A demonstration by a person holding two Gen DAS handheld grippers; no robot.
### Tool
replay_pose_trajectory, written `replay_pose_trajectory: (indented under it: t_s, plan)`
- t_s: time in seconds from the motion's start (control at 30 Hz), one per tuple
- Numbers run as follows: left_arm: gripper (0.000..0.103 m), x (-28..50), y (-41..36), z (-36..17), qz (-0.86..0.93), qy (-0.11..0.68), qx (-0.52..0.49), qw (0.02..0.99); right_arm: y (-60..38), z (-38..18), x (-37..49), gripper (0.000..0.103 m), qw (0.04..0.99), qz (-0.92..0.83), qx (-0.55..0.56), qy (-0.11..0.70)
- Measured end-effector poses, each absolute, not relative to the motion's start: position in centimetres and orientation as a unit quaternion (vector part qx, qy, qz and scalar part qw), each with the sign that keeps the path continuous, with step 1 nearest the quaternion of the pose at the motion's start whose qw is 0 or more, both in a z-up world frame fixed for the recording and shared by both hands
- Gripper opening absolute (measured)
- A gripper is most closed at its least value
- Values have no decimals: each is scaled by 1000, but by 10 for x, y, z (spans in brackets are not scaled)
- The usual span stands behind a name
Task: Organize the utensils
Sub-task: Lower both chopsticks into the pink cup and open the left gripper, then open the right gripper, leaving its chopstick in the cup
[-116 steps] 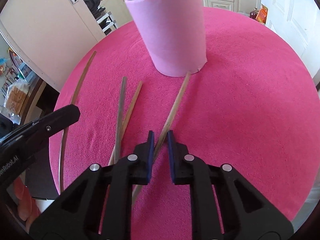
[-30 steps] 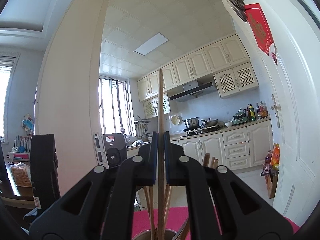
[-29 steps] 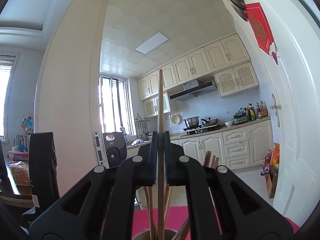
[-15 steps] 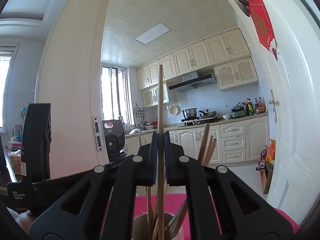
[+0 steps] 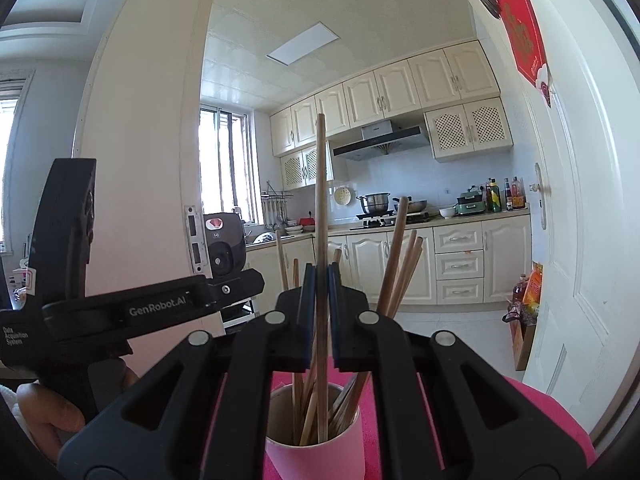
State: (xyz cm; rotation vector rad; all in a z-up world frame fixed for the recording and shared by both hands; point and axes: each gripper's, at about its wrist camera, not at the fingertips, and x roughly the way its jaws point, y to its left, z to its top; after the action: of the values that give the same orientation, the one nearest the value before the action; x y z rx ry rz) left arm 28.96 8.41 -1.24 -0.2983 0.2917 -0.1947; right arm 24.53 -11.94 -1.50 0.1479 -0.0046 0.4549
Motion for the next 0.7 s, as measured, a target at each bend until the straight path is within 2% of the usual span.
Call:
replay_pose_trajectory:
  t_s: [0.3,0.37,0.43,0.5,0.7]
  plan:
    - [47,258,79,-12,-85,152,-124,977,-125,-11,230,7,975,207,77,6]
    - [47,250,80,-11,-84,153,-124,977,-127,-8,224,12,976,205,77,4]
    - [47,242,82,-9,-84,158,-126,976,-128,-5,216,34,976,203,76,1]
    - [47,235,83,-8,-82,161,-125,976,-128,-2,210,45,977,199,71,-1]
    - [49,220,85,-6,-77,181,-119,973,-130,-1,201,45,978,197,70,15]
